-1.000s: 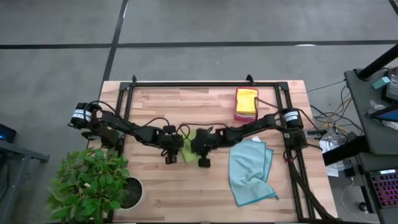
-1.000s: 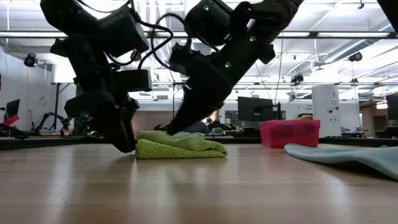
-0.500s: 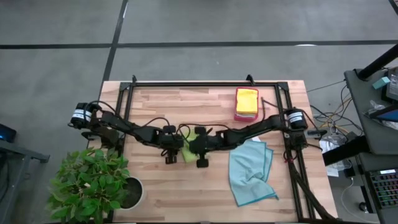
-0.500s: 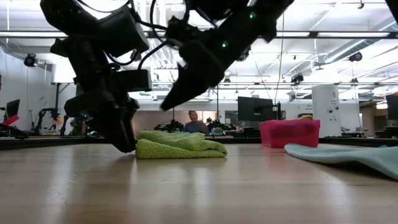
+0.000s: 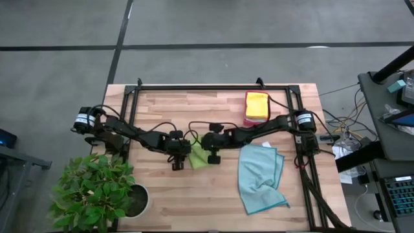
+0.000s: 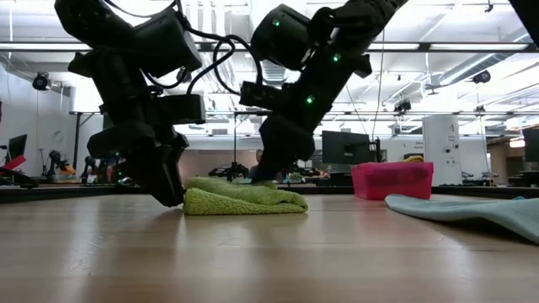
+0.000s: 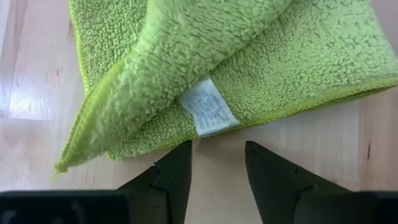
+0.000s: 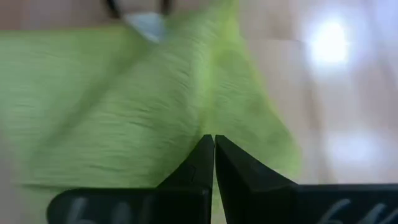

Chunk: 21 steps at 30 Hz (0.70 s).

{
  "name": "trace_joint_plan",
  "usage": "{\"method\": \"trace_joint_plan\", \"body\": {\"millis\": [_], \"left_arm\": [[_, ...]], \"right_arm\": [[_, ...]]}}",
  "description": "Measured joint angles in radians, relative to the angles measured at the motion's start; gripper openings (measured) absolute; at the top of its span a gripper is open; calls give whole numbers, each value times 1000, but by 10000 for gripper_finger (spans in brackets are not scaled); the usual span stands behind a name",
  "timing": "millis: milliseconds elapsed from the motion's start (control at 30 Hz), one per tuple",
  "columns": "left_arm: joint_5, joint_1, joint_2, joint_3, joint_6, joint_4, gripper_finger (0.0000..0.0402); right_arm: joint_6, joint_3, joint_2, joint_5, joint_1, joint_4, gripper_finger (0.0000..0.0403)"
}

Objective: Fold microfiber towels
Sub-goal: Fold the green microfiber towel

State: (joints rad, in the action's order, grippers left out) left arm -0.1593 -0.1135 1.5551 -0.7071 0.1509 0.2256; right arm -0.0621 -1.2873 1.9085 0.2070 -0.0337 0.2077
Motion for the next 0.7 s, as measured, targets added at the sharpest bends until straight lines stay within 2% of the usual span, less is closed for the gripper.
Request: {"method": "trace_joint_plan", "body": {"millis": [133,300,367,700], "left_arm": [[0,0,0,0,0,1,135],[-1,0,0,0,0,-2,135],[-2,0,0,0,0,-5,135],[-3,-1,0,0,0,2,134]], "right_arm": [[24,0,31,-163,-8,-55,9],[70,0,68,-319,-42,-274,9],[70,-1,72,-327,-53,-331,9],[59,-9,36,-311,-52,-348,9]]}}
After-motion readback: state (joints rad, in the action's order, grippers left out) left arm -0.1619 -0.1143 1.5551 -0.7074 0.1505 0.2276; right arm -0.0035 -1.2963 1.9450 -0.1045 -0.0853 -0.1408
